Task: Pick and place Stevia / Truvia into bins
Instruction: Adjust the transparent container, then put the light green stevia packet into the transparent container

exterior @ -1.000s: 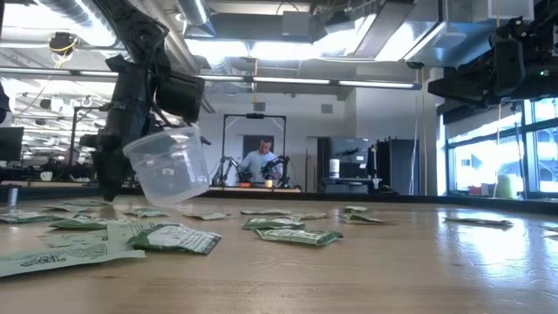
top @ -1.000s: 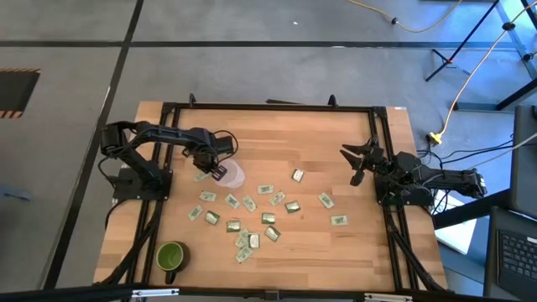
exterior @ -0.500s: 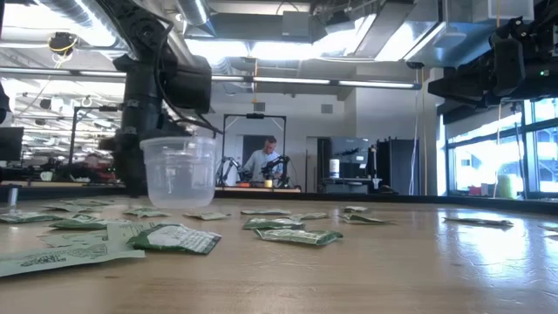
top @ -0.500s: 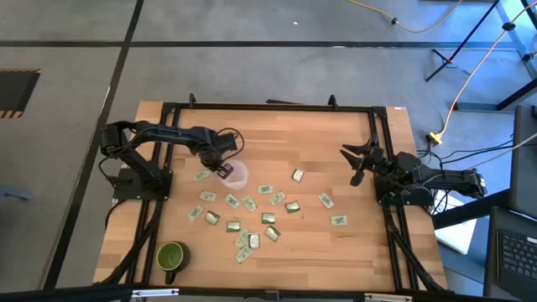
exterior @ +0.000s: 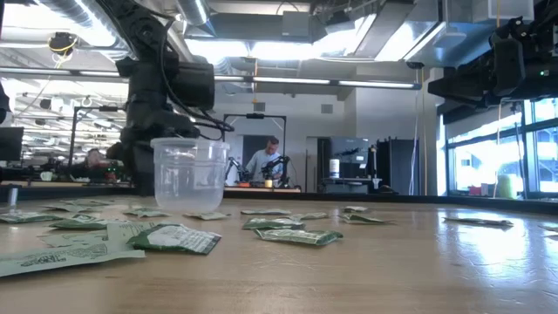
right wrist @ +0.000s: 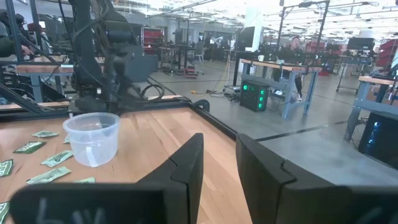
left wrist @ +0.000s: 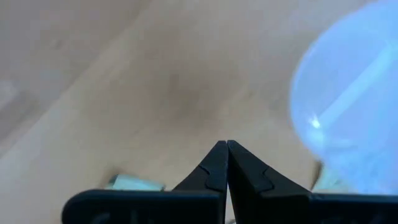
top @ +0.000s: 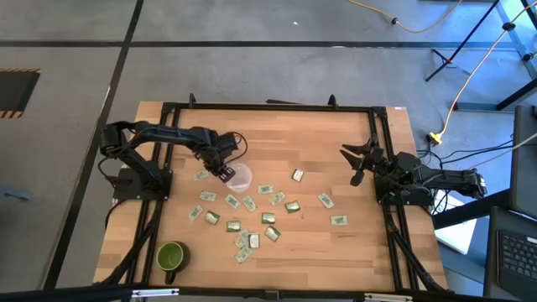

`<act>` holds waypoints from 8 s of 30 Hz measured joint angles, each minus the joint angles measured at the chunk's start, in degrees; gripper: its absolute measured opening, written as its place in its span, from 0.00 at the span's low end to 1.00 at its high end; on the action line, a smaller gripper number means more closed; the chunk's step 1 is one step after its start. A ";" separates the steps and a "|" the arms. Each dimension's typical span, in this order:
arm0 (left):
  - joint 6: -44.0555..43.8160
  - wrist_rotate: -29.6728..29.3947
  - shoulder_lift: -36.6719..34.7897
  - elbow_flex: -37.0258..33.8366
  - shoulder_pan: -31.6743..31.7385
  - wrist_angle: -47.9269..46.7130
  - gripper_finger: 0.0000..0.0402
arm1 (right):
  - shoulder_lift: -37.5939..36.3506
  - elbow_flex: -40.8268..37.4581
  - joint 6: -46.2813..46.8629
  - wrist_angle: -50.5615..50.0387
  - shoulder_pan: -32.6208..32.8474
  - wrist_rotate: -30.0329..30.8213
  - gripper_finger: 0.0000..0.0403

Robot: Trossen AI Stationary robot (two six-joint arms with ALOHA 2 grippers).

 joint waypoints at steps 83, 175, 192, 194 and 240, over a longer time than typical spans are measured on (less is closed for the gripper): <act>-11.01 -31.80 -17.85 9.33 -28.86 -16.34 0.06 | 0.07 0.00 -2.67 -0.01 0.02 -0.04 0.25; 5.88 -13.75 -24.57 -2.68 -17.56 16.23 0.01 | 0.09 0.00 -2.97 0.02 0.01 -0.08 0.25; 15.24 -25.97 -16.64 -2.08 -11.24 24.68 0.02 | 2.62 0.00 -1.43 0.57 0.00 -6.81 0.25; 15.21 -24.61 -14.57 -2.08 -10.51 24.71 0.02 | 3.97 0.00 -1.44 1.44 0.00 -6.81 0.25; 3.41 -16.37 -26.73 -2.05 -26.75 10.75 0.17 | 60.54 22.32 0.88 4.14 0.02 -14.54 0.25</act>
